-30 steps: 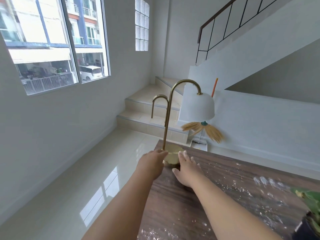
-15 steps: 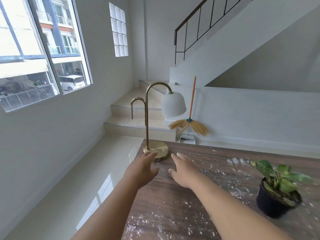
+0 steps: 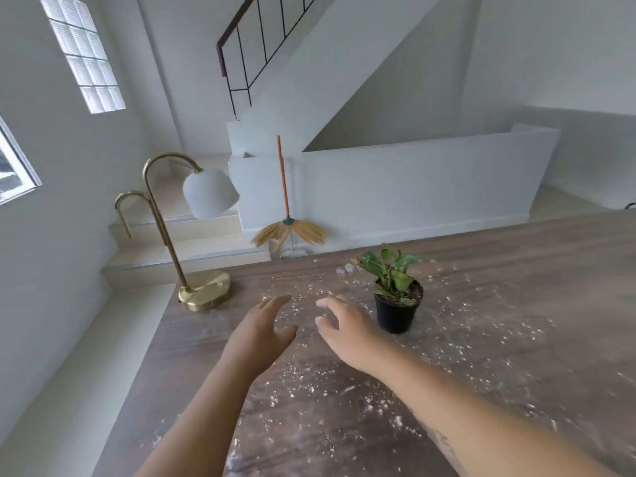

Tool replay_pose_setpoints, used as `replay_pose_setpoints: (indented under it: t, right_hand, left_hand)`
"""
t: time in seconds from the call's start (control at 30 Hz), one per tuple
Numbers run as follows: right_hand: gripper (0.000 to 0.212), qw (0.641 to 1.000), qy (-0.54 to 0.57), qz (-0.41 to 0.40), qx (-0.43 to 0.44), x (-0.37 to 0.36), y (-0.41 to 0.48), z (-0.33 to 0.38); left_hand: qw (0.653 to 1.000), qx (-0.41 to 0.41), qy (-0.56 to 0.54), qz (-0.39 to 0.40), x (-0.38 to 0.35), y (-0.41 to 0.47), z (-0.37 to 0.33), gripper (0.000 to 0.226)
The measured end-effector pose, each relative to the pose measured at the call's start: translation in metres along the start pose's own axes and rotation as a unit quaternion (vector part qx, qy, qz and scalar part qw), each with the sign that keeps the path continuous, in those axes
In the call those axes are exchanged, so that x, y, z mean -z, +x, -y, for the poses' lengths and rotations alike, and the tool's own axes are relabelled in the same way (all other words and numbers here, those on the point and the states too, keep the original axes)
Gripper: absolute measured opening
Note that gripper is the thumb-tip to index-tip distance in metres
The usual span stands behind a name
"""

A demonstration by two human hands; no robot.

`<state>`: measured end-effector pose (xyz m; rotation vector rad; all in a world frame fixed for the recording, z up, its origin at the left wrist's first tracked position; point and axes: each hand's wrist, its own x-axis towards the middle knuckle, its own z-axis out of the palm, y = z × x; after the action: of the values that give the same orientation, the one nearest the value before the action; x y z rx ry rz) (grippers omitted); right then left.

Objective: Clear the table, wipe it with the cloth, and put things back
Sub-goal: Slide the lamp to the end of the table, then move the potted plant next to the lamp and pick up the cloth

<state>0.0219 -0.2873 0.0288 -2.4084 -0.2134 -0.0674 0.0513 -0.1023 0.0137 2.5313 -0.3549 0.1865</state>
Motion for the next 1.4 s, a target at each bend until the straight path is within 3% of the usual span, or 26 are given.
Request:
replay_pose_setpoints:
  t: [0.17, 0.33, 0.43, 0.53, 0.77, 0.9, 1.13, 1.3, 1.4]
  right_hand:
    - [0.012, 0.991, -0.039, -0.124, 0.014, 0.037, -0.038, -0.053]
    - [0.009, 0.971, -0.063, -0.228, -0.027, 0.070, -0.046, -0.096]
    - [0.030, 0.976, -0.057, -0.209, -0.031, 0.074, -0.045, -0.109]
    - [0.037, 0.980, -0.065, -0.186, -0.022, 0.075, -0.042, -0.116]
    - [0.024, 0.979, -0.050, -0.197, -0.011, 0.071, -0.039, -0.121]
    - [0.010, 0.973, -0.049, -0.226, 0.012, 0.066, -0.039, -0.117]
    - [0.020, 0.972, -0.006, -0.236, -0.017, 0.079, -0.043, -0.124]
    - [0.026, 0.987, 0.024, -0.149, -0.061, 0.095, -0.039, -0.133]
    - [0.021, 0.986, 0.027, -0.153, -0.055, 0.093, -0.037, -0.131]
  left_hand:
    - [0.999, -0.023, -0.047, -0.005, -0.034, -0.001, -0.048, 0.048]
    - [0.995, -0.065, -0.072, -0.030, -0.061, -0.004, -0.092, 0.038]
    - [0.993, -0.084, -0.066, -0.051, -0.074, -0.005, -0.110, 0.037]
    - [0.992, -0.077, -0.075, -0.064, -0.087, -0.005, -0.122, 0.038]
    - [0.997, -0.024, -0.046, -0.056, -0.103, -0.004, -0.130, 0.044]
    - [0.998, -0.034, 0.028, -0.050, -0.101, 0.000, -0.128, 0.047]
    - [0.998, -0.041, -0.023, -0.051, -0.099, 0.015, -0.129, 0.035]
    - [0.996, -0.035, -0.057, -0.064, -0.103, 0.016, -0.135, 0.028]
    - [0.997, -0.011, -0.059, -0.053, -0.101, 0.018, -0.136, 0.023]
